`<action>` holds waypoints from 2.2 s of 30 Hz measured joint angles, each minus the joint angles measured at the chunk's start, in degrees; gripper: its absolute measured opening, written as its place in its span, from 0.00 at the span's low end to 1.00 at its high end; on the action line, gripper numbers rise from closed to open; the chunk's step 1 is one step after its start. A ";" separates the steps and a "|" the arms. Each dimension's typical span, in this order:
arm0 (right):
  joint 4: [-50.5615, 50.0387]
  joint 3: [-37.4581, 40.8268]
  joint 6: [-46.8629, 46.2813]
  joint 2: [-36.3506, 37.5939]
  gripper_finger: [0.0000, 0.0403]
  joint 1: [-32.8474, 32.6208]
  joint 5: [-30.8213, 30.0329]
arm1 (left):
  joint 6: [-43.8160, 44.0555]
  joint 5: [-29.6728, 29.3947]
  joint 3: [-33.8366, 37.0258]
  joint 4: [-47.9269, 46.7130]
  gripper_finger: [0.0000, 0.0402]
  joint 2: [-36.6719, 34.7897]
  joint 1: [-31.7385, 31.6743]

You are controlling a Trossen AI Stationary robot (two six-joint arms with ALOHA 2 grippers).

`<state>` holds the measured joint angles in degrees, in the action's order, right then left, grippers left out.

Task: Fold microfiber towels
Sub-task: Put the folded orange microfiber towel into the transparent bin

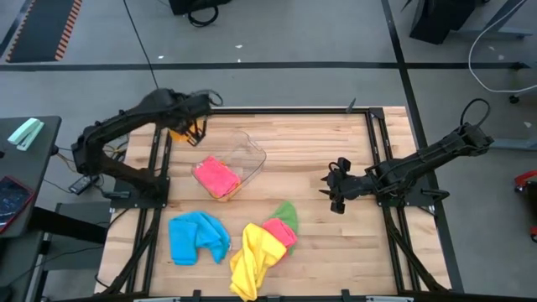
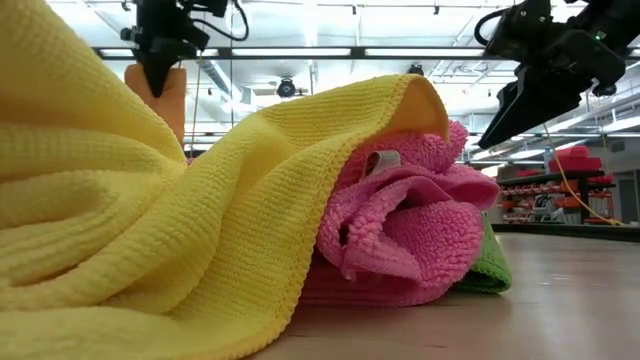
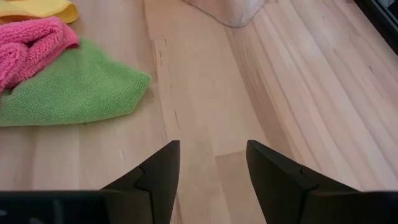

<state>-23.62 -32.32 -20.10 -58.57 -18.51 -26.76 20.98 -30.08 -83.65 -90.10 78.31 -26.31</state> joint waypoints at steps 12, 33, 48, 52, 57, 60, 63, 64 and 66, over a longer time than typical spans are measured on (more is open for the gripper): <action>0.15 0.00 -1.98 0.00 0.48 -0.04 0.02 | 13.15 5.69 3.16 0.12 0.06 9.20 22.37; 0.14 0.00 -1.55 0.00 0.48 -0.04 0.06 | 17.37 13.03 3.16 4.66 0.11 27.81 33.72; 0.10 0.00 -1.58 -0.02 0.48 -0.04 0.06 | 11.51 16.60 -1.83 6.21 0.35 24.65 35.71; 0.08 0.00 -1.68 -0.02 0.48 -0.06 0.06 | 9.45 19.08 -4.05 5.60 0.38 24.67 36.28; 0.10 0.00 -1.79 -0.02 0.48 -0.04 0.06 | 6.76 19.14 -8.99 0.86 0.39 24.65 36.78; 0.13 0.00 -1.77 -0.02 0.48 -0.06 0.06 | 3.00 18.01 -11.24 0.09 0.36 24.51 36.87; 0.15 0.00 -1.92 -0.02 0.48 -0.04 0.06 | 0.24 14.30 -10.99 -0.01 0.33 23.73 36.86; 0.19 0.04 -1.99 -0.02 0.48 -0.05 0.08 | -0.71 13.68 -10.60 -0.03 0.32 23.66 36.65; 0.73 0.49 -1.99 0.00 0.48 -0.05 0.08 | -2.36 13.70 -8.80 0.18 0.29 23.78 35.88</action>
<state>-22.89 -31.82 -22.09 -58.57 -18.56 -26.68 18.62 -16.38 -92.45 -89.92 102.09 9.56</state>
